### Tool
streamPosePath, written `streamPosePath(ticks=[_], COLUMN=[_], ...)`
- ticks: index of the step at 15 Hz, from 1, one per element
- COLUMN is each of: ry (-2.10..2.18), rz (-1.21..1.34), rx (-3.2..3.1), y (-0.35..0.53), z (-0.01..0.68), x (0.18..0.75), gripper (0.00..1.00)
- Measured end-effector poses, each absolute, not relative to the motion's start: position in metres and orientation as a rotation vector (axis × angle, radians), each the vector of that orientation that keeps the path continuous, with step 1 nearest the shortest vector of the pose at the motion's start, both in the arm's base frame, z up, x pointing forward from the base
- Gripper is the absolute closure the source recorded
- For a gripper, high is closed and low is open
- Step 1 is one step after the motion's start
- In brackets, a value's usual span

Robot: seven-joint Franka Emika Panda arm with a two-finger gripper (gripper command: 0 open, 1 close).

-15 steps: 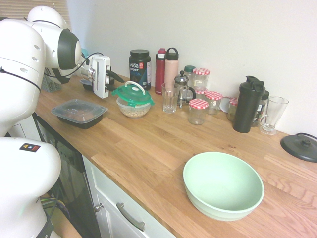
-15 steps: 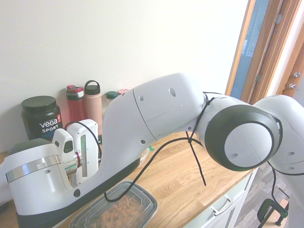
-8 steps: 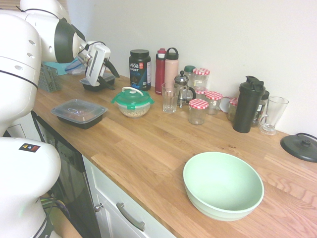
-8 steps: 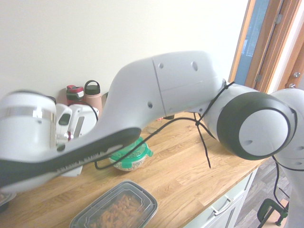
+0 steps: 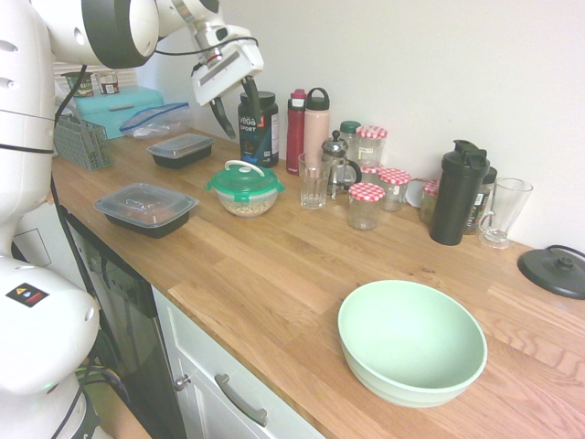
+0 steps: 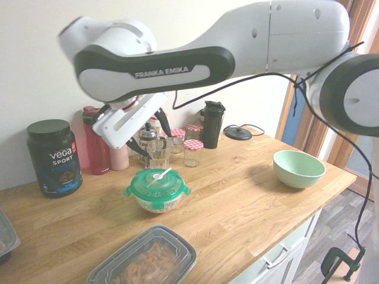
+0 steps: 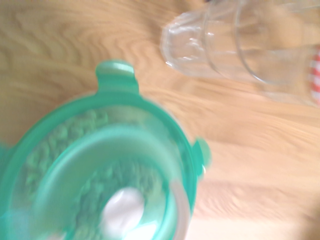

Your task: Cover the lid of food container

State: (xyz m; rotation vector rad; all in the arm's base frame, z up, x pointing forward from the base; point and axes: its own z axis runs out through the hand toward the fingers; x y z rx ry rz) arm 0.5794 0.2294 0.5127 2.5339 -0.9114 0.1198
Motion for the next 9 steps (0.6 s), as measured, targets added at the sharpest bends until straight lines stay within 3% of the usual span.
streamPosePath(ticks=[4,9], ry=[-0.942,-1.0], rz=[-0.078,-0.132], rx=[2.797,2.787], y=[0.121,0.016], z=[0.514,0.517], x=[0.58,0.516], gripper=[0.0,0.0])
